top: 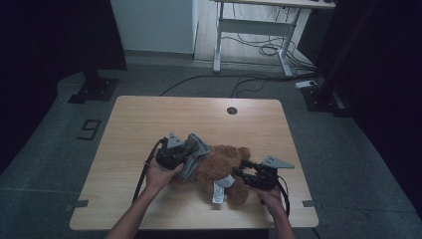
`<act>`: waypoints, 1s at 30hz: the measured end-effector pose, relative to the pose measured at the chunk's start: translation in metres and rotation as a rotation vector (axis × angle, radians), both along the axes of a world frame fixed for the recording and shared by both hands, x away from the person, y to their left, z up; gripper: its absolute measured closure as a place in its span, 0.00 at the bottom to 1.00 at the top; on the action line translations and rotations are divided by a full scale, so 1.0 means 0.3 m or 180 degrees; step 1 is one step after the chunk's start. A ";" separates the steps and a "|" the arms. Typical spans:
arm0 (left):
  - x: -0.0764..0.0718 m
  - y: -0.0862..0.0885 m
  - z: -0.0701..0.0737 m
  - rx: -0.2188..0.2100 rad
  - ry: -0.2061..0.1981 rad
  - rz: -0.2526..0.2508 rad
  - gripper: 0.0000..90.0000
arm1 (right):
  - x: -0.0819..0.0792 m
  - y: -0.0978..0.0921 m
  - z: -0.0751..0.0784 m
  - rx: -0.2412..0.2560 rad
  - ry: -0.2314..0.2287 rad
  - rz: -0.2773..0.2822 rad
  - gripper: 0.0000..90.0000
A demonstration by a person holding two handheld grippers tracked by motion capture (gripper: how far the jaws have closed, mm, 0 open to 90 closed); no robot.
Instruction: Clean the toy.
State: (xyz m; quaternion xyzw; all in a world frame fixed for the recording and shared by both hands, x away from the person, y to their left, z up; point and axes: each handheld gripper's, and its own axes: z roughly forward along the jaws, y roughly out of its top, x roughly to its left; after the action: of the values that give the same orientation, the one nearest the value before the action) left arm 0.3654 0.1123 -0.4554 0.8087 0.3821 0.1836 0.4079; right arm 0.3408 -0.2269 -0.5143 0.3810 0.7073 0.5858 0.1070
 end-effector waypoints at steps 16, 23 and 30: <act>-0.038 0.060 -0.016 -0.0196 0.0009 0.0018 0.87 | 0.096 0.147 -0.022 -0.0140 0.0271 0.0402 0.55; 0.018 0.043 0.025 -0.0201 -0.0085 0.0150 0.87 | 0.096 0.179 0.037 -0.0357 -0.0452 -0.0103 0.62; 0.022 0.043 -0.003 -0.0270 -0.0009 0.0115 0.87 | 0.106 0.169 0.027 -0.0453 -0.0611 0.0071 0.59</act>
State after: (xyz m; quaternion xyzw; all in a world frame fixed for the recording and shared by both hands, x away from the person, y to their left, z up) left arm 0.3719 0.1253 -0.4563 0.7834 0.4034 0.1757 0.4390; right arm 0.3726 -0.1762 -0.5063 0.3068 0.7378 0.5690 0.1945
